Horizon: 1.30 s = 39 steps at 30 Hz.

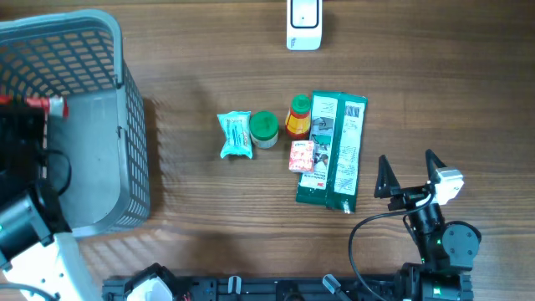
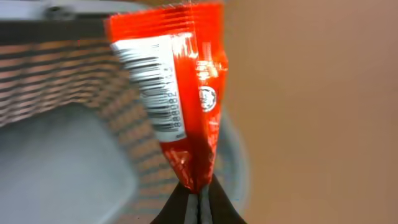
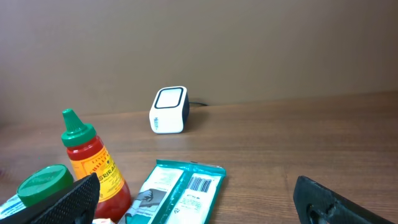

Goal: Scan the item barcode
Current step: 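Carry the red stick packet forward and drop it on the table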

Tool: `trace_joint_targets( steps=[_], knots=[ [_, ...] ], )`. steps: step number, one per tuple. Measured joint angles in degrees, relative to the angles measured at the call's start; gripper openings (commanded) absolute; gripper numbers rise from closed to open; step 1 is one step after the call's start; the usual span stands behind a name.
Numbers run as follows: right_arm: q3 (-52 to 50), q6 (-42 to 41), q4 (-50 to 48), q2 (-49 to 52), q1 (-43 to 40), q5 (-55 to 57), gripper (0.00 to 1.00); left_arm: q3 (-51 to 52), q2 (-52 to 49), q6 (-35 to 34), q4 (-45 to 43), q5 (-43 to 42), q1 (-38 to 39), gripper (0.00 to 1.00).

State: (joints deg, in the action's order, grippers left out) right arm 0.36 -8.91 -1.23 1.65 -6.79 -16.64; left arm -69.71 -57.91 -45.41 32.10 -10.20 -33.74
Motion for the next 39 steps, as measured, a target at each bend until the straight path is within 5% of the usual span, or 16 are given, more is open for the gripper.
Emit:
trace_joint_targets(
  steps=[7,14,22,39],
  knots=[
    [0.0,0.0,0.0,0.0,0.0,0.0,1.0,-2.8,-0.1,1.8,-2.8,-21.3,1.2,0.04],
    [0.0,0.0,0.0,0.0,0.0,0.0,1.0,-2.9,-4.3,15.2,2.6,-29.8,21.2,0.04],
    [0.0,0.0,0.0,0.0,0.0,0.0,1.0,-3.0,-11.5,18.8,17.1,-9.2,42.8,0.04],
    [0.0,0.0,0.0,0.0,0.0,0.0,1.0,-3.0,-17.1,16.1,35.2,15.3,45.0,0.04]
  ],
)
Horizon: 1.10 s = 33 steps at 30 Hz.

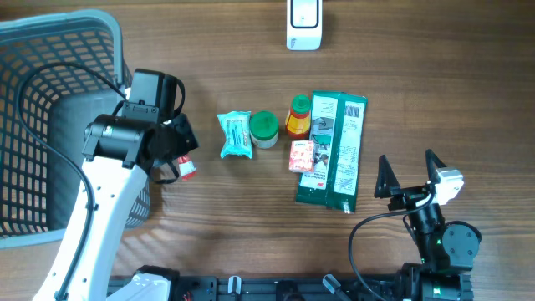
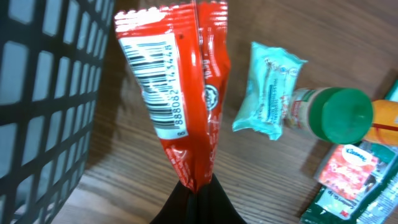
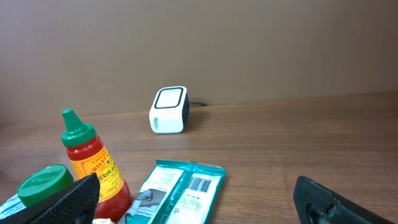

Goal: Scan the item barcode
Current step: 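Carry the red stick packet forward and drop it on the table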

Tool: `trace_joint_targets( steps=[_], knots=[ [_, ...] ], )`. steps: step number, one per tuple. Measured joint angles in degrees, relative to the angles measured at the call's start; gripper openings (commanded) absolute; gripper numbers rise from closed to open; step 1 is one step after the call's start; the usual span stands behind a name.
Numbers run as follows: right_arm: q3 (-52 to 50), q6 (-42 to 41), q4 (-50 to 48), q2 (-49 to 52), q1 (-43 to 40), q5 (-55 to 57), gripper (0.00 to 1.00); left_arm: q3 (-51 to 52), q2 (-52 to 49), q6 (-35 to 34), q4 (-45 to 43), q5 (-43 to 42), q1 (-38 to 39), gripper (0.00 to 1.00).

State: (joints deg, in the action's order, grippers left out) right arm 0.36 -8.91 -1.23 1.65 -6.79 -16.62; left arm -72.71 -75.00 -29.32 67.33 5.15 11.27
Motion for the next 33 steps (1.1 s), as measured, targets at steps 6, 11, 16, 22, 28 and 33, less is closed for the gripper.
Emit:
trace_joint_targets(
  steps=[6,11,16,22,28,33],
  knots=[
    [0.0,0.0,0.0,0.0,0.0,0.0,1.0,0.0,0.0,-11.9,8.4,8.0,0.1,0.04],
    [0.0,0.0,0.0,0.0,0.0,0.0,1.0,0.0,0.0,-20.3,12.6,12.0,0.2,0.04],
    [0.0,0.0,0.0,0.0,0.0,0.0,1.0,-0.1,0.0,-30.3,21.0,17.5,0.5,0.04],
    [0.0,0.0,0.0,0.0,0.0,0.0,1.0,0.0,0.0,-42.1,24.1,20.2,0.4,0.04],
    [0.0,0.0,0.0,0.0,0.0,0.0,1.0,0.0,0.1,-35.4,12.1,12.0,6.6,0.04],
    [0.0,0.0,0.0,0.0,0.0,0.0,1.0,0.0,0.0,-34.6,6.8,8.3,14.7,0.04]
  ],
)
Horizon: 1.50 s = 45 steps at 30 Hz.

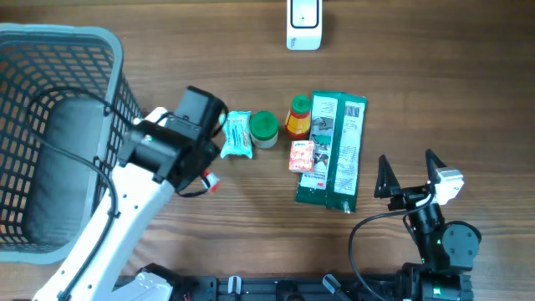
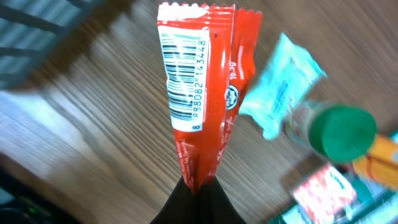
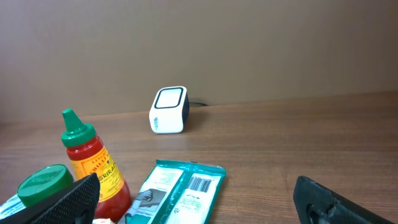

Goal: Scan the item barcode
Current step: 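Carry the red stick packet forward and drop it on the table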

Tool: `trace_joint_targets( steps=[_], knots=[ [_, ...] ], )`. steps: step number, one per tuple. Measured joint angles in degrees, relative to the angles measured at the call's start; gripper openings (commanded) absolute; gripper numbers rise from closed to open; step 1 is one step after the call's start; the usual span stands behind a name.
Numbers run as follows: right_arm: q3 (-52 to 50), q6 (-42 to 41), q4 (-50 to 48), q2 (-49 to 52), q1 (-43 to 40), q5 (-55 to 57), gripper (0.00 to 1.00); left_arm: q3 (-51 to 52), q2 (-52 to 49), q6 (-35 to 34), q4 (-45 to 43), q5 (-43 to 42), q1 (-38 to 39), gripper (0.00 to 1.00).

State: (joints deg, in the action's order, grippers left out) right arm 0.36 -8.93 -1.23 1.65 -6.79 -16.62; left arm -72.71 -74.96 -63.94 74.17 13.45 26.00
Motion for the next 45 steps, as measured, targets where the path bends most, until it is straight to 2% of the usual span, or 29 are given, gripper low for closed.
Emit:
trace_joint_targets(
  steps=[5,11,17,21,24,27,31,34,37,39,41,42,45],
  knots=[
    [0.0,0.0,0.0,0.0,0.0,0.0,0.99,0.0,-3.2,-8.7,-2.6,-0.9,5.7,0.04],
    [0.0,0.0,0.0,0.0,0.0,0.0,1.0,0.0,-15.8,-20.0,-9.1,-3.1,13.4,0.04],
    [0.0,0.0,0.0,0.0,0.0,0.0,1.0,0.0,-23.6,-24.9,-19.9,-9.7,18.4,0.04],
    [0.0,0.0,0.0,0.0,0.0,0.0,1.0,0.0,-25.3,-32.5,-21.4,-11.3,21.1,0.06],
    [0.0,0.0,0.0,0.0,0.0,0.0,1.0,0.0,-26.1,-39.3,-19.7,-11.4,21.3,0.17],
    [0.0,0.0,0.0,0.0,0.0,0.0,1.0,0.0,-27.8,-45.9,-18.6,-11.3,21.3,0.24],
    [0.0,0.0,0.0,0.0,0.0,0.0,1.0,0.0,-30.5,-48.5,-20.5,-11.2,21.3,0.2],
    [0.0,0.0,0.0,0.0,0.0,0.0,1.0,0.0,-32.3,-49.1,-20.6,-11.3,21.3,0.29],
    [0.0,0.0,0.0,0.0,0.0,0.0,1.0,0.0,-32.4,-47.1,-20.6,-11.9,21.3,0.15],
    [0.0,0.0,0.0,0.0,0.0,0.0,1.0,0.0,-32.3,-44.3,-20.7,-12.6,21.3,0.16],
    [0.0,0.0,0.0,0.0,0.0,0.0,1.0,0.0,-31.8,-40.4,-20.7,-12.9,21.3,0.31],
    [0.0,0.0,0.0,0.0,0.0,0.0,1.0,0.0,-31.1,-38.3,-20.6,-12.7,21.3,0.49],
    [0.0,0.0,0.0,0.0,0.0,0.0,1.0,0.0,-25.4,-31.2,-19.8,-8.3,21.3,0.83]
  ],
)
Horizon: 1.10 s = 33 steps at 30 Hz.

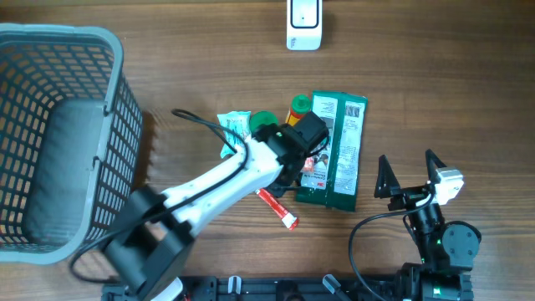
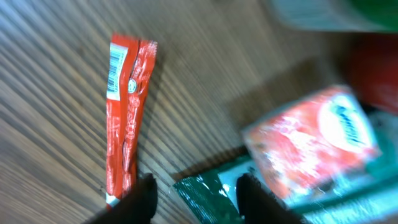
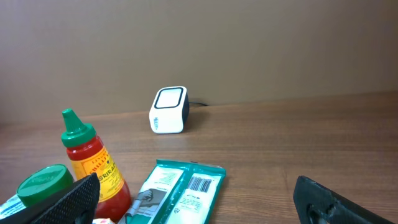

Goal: Scan the item barcode

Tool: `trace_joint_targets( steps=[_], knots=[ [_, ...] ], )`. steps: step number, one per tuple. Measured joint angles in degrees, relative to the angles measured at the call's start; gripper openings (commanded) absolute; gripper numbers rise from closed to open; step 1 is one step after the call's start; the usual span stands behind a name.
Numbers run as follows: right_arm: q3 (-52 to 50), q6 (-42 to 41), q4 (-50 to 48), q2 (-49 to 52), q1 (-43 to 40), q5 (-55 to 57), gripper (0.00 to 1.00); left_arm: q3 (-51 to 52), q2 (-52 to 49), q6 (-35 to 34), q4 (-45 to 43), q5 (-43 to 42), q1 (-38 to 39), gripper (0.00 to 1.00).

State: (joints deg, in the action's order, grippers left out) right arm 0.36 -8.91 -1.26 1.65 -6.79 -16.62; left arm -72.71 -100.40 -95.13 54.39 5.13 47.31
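The red sachet (image 1: 277,209) lies flat on the wood in front of the pile of items, its barcode end (image 2: 115,65) pointing away in the left wrist view. My left gripper (image 2: 196,186) is open just right of it, over a corner of the green package (image 2: 202,196); overhead it (image 1: 294,167) hovers beside the small pink packet (image 1: 316,160). The white scanner (image 1: 303,25) stands at the far edge. My right gripper (image 1: 410,177) rests open at the right, nothing between its fingers (image 3: 65,199).
A grey mesh basket (image 1: 125,117) fills the left side. The pile holds two long green packages (image 1: 341,150), a red sauce bottle (image 3: 90,163), a green-lidded jar (image 3: 42,183) and a light blue packet (image 1: 232,125).
The left gripper was shut on the red sachet, held upright near the light blue packet. Now the sachet lies on the table and the gripper is open, further right by the pink packet.
The left gripper first held the red sachet over the basket. Then it held it just outside the basket's right wall, then nearer the pile of items. Now the sachet lies on the wood, let go. The right arm has stayed still.
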Motion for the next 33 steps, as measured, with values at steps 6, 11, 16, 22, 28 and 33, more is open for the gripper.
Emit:
trace_joint_targets(
  steps=[6,11,16,22,28,33],
  knots=[
    [0.0,0.0,0.0,0.0,0.0,0.0,1.0,0.0,13.5,9.7,1.0,15.1,0.0,1.0],
    [0.0,0.0,0.0,0.0,0.0,0.0,1.0,0.0,21.9,16.5,0.8,31.2,0.0,1.0],
    [0.0,0.0,0.1,0.1,0.0,0.0,1.0,0.2,32.1,37.1,-23.0,51.2,-0.6,1.0],
    [0.0,0.0,0.1,0.2,0.0,0.0,1.0,-0.9,38.6,74.4,-25.1,44.9,-6.4,1.0],
    [0.0,0.0,0.0,0.3,0.0,0.0,1.0,-0.2,38.1,77.7,5.4,40.3,-8.5,1.0],
    [0.0,0.0,0.0,0.3,0.0,0.0,1.0,-0.2,38.6,66.0,24.2,34.7,-8.5,1.0]
  ],
)
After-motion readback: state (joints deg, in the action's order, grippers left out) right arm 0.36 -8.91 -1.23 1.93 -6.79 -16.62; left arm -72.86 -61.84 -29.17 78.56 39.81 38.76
